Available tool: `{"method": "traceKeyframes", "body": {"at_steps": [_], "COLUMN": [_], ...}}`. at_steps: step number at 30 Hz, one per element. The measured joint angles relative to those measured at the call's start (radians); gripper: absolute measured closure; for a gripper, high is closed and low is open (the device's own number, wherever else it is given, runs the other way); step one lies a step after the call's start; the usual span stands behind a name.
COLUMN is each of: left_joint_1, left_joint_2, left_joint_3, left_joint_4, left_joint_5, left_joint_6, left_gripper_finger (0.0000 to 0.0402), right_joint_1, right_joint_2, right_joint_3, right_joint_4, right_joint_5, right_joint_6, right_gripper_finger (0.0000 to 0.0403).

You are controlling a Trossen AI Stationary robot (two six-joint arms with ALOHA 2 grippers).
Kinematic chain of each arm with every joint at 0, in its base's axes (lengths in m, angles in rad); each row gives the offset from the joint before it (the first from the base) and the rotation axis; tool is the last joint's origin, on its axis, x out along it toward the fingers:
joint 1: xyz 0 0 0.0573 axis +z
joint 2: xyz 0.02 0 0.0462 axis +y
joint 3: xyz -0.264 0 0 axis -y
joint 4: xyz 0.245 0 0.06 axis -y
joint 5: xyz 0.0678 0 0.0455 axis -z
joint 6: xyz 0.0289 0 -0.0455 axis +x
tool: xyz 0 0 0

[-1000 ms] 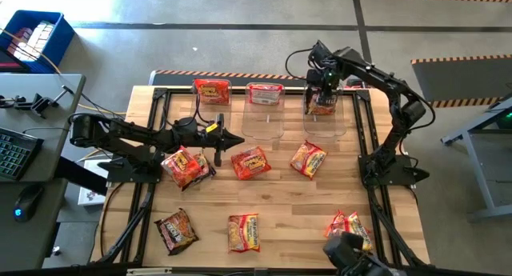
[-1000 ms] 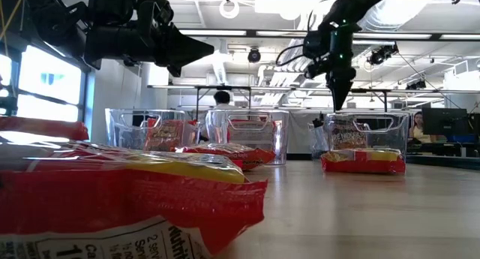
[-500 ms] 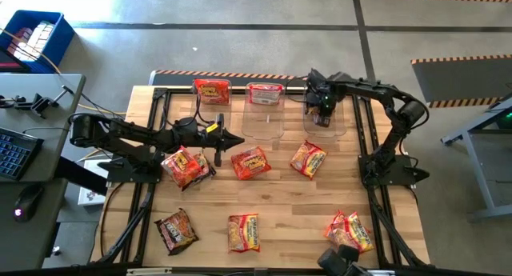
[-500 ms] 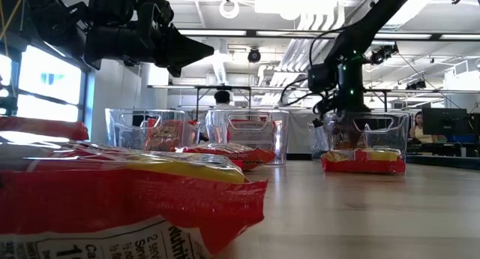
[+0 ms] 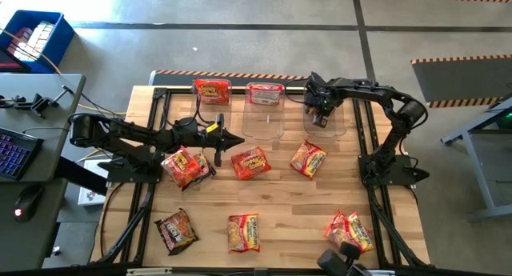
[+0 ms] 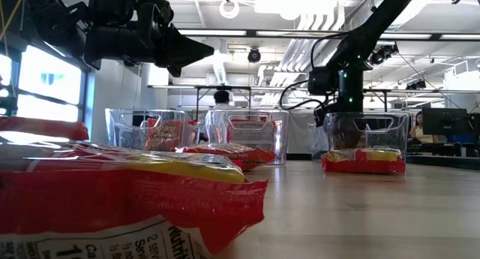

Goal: Sort Maruchan noodles
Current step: Put the black noodle pack into the right transparent bin

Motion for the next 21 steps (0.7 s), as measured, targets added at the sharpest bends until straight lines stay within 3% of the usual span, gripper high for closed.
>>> {"method": "traceKeyframes", "body": {"at_steps": [3,13,21], "left_joint_1": [0.0,0.0,0.0], "left_joint_2": [0.0,0.0,0.0], "left_joint_3": [0.0,0.0,0.0], "left_joint_4": [0.0,-0.004,-0.012], "left_joint_5": [0.0,-0.025,-0.052], "left_joint_6": [0.0,0.001,0.001], "left_gripper_finger": [0.0401,0.0401,0.0401], "right_joint_1": [0.0,0.0,0.002], "right_joint_2": [0.0,-0.003,-0.111], "right_joint_3": [0.0,0.0,0.002], "right_joint_4": [0.023,0.053,0.058], "right_joint_5": [0.041,0.029,-0.001], "right_joint_6": [0.012,0.012,0.012], "right_gripper_finger": [0.0402,0.0402,0.0402]}}
